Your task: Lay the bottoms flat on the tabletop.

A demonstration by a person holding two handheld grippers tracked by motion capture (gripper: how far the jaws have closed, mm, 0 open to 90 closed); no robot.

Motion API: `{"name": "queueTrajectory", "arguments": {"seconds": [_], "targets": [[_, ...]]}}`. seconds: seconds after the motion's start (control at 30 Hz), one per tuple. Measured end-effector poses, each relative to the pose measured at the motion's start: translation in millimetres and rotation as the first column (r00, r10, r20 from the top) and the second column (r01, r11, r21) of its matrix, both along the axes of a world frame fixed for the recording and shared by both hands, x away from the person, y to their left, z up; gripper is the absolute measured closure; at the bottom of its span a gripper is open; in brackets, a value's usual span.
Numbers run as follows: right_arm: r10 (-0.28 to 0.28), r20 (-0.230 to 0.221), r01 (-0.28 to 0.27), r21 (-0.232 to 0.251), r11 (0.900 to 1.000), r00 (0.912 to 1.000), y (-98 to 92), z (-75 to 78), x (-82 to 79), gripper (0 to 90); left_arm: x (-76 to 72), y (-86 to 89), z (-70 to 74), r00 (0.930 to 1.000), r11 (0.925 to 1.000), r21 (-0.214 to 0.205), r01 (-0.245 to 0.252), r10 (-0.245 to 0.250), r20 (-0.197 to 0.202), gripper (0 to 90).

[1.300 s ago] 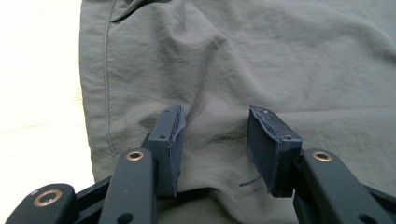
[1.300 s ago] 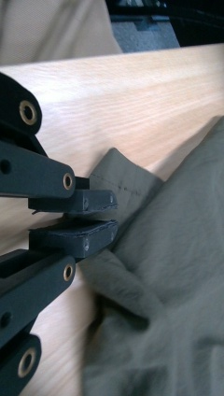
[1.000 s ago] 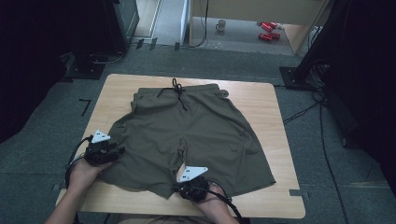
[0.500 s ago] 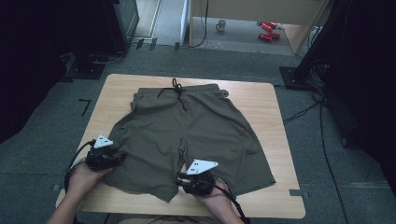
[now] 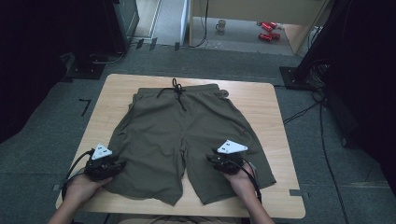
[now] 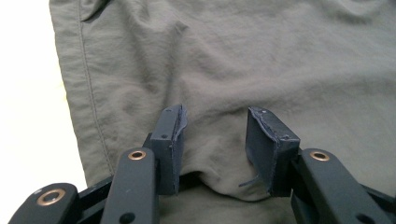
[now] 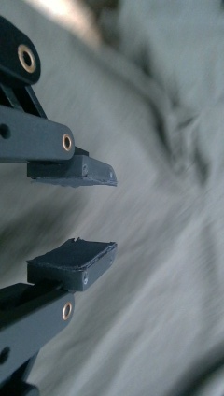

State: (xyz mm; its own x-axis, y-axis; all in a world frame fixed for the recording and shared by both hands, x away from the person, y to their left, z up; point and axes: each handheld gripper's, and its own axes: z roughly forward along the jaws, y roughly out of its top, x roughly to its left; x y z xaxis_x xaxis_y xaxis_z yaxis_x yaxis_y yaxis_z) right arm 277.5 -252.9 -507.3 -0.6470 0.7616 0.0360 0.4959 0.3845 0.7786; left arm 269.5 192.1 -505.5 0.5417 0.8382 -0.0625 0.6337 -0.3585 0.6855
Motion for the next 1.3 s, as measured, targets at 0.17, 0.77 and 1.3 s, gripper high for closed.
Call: {"name": "queueTrajectory", "arguments": {"seconds": [0.17, 0.77, 1.3], "targets": [[-0.018, -0.042, 0.017, -0.031, 0.9994, 0.9989, -12.9, -11.2, -0.8, 60.9, -7.8, -1.8, 1.2, 0.9996, 0.9997, -0.018, 0.014, -0.014, -0.026, 56.9], [-0.037, -0.062, 0.039, 0.039, 0.9985, 0.9974, -0.1, -12.0, -42.6, 57.2, 23.3, 4.1, 26.4, 0.9981, 0.9952, -0.093, -0.031, 0.036, 0.05, 45.3], [-0.147, 0.0, 0.146, 0.084, 0.9857, 0.9892, -56.0, 9.8, 5.2, 50.4, 63.1, 19.5, 27.3, 0.9968, 0.9971, -0.062, -0.044, 0.048, 0.064, 43.5]]}}
